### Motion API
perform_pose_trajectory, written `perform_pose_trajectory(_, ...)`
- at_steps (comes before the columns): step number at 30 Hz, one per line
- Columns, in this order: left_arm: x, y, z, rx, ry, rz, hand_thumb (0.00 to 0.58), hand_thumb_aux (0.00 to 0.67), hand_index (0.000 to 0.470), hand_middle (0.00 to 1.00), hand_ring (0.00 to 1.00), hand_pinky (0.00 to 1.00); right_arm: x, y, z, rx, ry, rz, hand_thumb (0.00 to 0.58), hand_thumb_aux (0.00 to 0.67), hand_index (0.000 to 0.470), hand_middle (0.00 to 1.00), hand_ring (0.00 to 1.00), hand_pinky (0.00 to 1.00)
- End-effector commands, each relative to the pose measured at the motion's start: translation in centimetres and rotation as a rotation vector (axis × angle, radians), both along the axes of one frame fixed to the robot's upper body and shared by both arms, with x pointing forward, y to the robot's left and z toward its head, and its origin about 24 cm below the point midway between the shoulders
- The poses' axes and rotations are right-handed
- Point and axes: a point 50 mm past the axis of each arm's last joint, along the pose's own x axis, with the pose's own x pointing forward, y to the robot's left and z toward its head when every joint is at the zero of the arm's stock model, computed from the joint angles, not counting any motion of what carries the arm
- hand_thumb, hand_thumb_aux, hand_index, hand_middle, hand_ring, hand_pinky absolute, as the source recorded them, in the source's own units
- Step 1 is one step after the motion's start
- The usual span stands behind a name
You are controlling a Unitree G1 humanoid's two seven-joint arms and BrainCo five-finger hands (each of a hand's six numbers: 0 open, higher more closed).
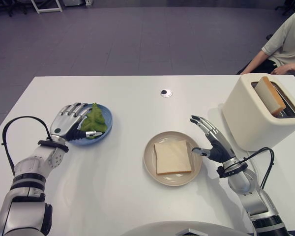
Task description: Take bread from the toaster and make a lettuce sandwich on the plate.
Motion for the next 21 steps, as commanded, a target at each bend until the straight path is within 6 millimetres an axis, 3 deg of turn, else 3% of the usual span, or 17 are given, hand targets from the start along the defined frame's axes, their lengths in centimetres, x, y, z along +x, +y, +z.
perform_pose_trajectory(1,0.7,1.3,1.0,0.000,-0.010,0.070,0.000,0.000,0.000,0.00,0.00,0.00,-0.1,-0.1,0.3,0.014,-0.022,-0.006,0.000,0.000,0.000,0.00,0.00,0.00)
perform_pose_trajectory(5,0.9,1.4,0.6,-0.010,0.047,0.081,0.000,0.000,0.000,0.00,0.00,0.00,-0.2,-0.1,0.2,0.018,-0.024,-0.010,0.000,0.000,0.000,0.00,0.00,0.00)
perform_pose_trajectory(8,0.4,1.2,-1.0,0.005,0.136,0.072,0.092,0.055,0.039,0.00,0.00,0.00,-0.1,-0.2,0.3,0.021,-0.028,-0.013,0.000,0.000,0.000,0.00,0.00,0.00)
perform_pose_trajectory(10,0.0,1.1,-1.9,0.011,0.187,0.074,0.248,0.163,0.114,0.00,0.00,0.00,-0.1,-0.4,0.5,0.022,-0.034,-0.018,0.000,0.000,0.000,0.00,0.00,0.00)
perform_pose_trajectory(12,-0.3,0.9,-2.7,0.005,0.242,0.068,0.441,0.342,0.240,0.00,0.00,0.00,0.0,-0.6,0.6,0.019,-0.039,-0.025,0.000,0.000,0.000,0.00,0.00,0.00)
perform_pose_trajectory(15,-0.5,0.8,-3.4,-0.008,0.290,0.072,0.498,0.418,0.293,0.00,0.00,0.00,0.1,-0.8,0.7,0.017,-0.044,-0.034,0.000,0.000,0.000,0.00,0.00,0.00)
perform_pose_trajectory(16,-0.5,0.8,-3.5,-0.009,0.297,0.077,0.542,0.499,0.350,0.00,0.00,0.00,0.1,-0.9,0.7,0.016,-0.045,-0.036,0.000,0.000,0.000,0.00,0.00,0.00)
perform_pose_trajectory(17,-0.5,0.9,-3.5,-0.010,0.298,0.087,0.580,0.667,0.468,0.00,0.00,0.00,0.1,-0.9,0.7,0.016,-0.045,-0.036,0.000,0.000,0.000,0.00,0.00,0.00)
perform_pose_trajectory(21,-0.5,1.3,-3.2,-0.013,0.266,0.114,0.580,0.670,0.470,0.00,0.00,0.00,0.1,-0.9,0.6,0.018,-0.042,-0.035,0.000,0.000,0.000,0.00,0.00,0.00)
